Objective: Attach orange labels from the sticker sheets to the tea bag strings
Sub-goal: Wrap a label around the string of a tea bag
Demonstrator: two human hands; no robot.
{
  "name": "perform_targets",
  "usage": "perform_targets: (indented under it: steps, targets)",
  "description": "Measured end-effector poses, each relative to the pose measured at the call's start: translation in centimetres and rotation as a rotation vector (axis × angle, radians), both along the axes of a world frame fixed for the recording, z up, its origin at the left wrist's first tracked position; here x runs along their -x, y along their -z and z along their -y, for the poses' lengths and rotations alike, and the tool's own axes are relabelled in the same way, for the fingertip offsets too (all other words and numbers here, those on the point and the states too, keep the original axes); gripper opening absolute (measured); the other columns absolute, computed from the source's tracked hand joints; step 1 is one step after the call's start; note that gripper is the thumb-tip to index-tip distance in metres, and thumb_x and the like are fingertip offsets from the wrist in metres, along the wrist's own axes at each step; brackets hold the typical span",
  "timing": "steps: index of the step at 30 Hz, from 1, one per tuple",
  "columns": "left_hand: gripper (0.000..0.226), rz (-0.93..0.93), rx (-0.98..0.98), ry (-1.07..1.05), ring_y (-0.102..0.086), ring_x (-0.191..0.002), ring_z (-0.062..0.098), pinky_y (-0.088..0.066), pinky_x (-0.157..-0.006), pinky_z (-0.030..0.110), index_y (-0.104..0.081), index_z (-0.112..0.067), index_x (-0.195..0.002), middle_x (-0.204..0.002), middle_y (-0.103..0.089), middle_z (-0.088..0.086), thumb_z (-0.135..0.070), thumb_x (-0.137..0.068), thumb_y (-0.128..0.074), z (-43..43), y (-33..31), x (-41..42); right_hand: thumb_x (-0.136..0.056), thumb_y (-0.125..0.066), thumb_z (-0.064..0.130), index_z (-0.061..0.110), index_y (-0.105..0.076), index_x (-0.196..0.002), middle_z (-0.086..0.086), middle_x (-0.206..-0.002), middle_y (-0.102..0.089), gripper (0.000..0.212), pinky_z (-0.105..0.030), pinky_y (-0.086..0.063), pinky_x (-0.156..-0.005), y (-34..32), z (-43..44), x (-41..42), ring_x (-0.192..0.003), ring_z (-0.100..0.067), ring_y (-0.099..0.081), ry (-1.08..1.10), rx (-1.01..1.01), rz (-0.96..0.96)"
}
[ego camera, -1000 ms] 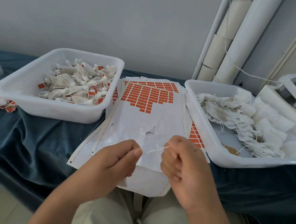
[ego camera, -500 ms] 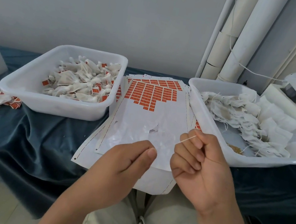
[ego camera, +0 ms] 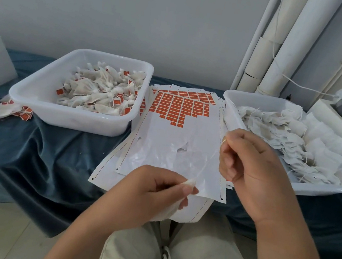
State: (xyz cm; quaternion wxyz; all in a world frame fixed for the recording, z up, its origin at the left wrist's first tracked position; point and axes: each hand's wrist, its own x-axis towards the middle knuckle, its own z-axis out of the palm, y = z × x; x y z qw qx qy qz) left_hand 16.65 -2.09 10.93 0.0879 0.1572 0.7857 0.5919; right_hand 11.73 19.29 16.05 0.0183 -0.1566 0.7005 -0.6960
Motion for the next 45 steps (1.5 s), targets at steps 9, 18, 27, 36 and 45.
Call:
perform_targets:
  steps: [9, 18, 27, 36, 45]
  targets:
    - [0.048, -0.031, 0.123, -0.003, -0.066, -0.073, 0.022, -0.052, -0.068, 0.029, -0.077, -0.017, -0.095, -0.081, -0.071, 0.001, -0.062, -0.095, -0.061, 0.4, 0.7, 0.6, -0.096, -0.057, 0.053, 0.028, -0.074, -0.09, 0.001, -0.078, -0.066, 0.031, -0.02, -0.05, -0.062, -0.1, 1.4, -0.1, -0.064, -0.013, -0.057, -0.062, -0.104, -0.037]
    - [0.02, -0.3, -0.202, -0.183, -0.049, -0.144, 0.009, -0.04, -0.113, 0.04, -0.082, -0.043, -0.102, -0.149, -0.055, -0.02, -0.051, -0.098, -0.064, -1.1, 0.8, 0.6, -0.107, -0.055, 0.038, 0.032, -0.074, -0.092, 0.007, -0.071, -0.063, 0.025, -0.015, -0.052, -0.062, 2.2, 2.5, -0.8, -0.061, -0.002, -0.055, 0.048, -0.222, 0.015]
    - [0.019, -0.177, -0.332, -0.294, -0.075, -0.108, 0.015, -0.056, -0.092, 0.02, -0.083, -0.035, -0.107, -0.11, -0.08, -0.007, -0.04, -0.1, -0.066, -1.3, 1.0, 0.5, -0.106, -0.058, 0.039, 0.044, -0.076, -0.101, 0.017, -0.088, -0.074, 0.019, -0.015, -0.053, -0.069, 3.4, 2.6, -2.4, -0.083, -0.004, -0.07, -0.083, -0.4, -0.091]
    - [0.054, -0.247, 0.049, -0.387, -0.044, -0.055, 0.007, -0.037, -0.055, 0.015, -0.072, -0.015, -0.076, -0.062, -0.056, 0.004, -0.062, -0.094, -0.052, -1.0, 1.8, 0.8, -0.105, -0.059, 0.039, 0.031, -0.074, -0.102, 0.021, -0.078, -0.057, 0.018, -0.012, -0.039, -0.065, 3.0, 1.6, -3.0, -0.07, 0.003, -0.053, 0.077, -0.929, -0.548]
    - [0.039, -0.323, 0.461, -0.13, -0.054, -0.076, 0.01, -0.039, -0.065, 0.023, -0.053, -0.033, -0.079, -0.075, -0.058, -0.009, -0.046, -0.107, -0.029, -0.5, 1.2, 0.1, -0.092, -0.078, 0.034, 0.032, -0.078, -0.08, 0.014, -0.077, -0.066, 0.012, -0.029, -0.05, -0.057, 1.8, 1.0, -3.2, -0.074, -0.01, -0.058, 0.118, -0.972, -0.766]
